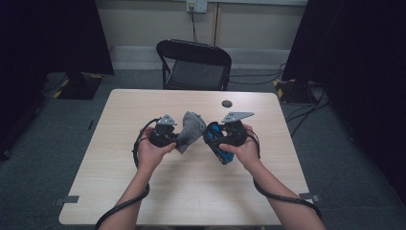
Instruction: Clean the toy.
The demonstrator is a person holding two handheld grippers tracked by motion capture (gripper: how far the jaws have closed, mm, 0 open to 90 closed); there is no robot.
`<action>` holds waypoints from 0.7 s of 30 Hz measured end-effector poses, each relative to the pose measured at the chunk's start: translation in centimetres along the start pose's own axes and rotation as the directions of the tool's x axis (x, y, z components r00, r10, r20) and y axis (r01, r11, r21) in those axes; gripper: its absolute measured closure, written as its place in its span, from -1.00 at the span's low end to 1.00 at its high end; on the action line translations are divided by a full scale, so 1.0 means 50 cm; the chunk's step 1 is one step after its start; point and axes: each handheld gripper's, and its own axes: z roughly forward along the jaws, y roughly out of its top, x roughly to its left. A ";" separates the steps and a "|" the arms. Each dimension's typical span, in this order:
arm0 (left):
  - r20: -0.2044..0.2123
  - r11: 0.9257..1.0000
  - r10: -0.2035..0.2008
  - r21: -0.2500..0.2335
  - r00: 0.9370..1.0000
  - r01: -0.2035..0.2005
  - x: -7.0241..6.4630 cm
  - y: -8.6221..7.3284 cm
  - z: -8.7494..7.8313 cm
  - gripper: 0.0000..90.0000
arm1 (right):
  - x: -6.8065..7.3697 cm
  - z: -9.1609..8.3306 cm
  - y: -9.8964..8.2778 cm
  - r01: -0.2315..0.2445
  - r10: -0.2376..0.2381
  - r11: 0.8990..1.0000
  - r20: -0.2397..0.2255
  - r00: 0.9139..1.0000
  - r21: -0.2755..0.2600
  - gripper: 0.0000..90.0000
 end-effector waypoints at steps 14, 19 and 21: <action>0.043 0.999 0.034 -0.010 0.999 -0.033 -0.028 0.018 0.015 0.62 | 0.017 0.018 -0.003 0.035 -0.036 0.999 0.017 0.999 0.019 -0.42; 0.056 0.999 0.037 -0.003 0.998 -0.037 -0.033 0.015 0.022 0.62 | 0.017 0.020 -0.002 0.037 -0.037 0.999 0.016 0.999 0.020 -0.43; 0.059 0.999 0.038 -0.002 0.998 -0.038 -0.035 0.014 0.025 0.62 | 0.017 0.020 -0.001 0.036 -0.036 0.999 0.018 0.999 0.020 -0.42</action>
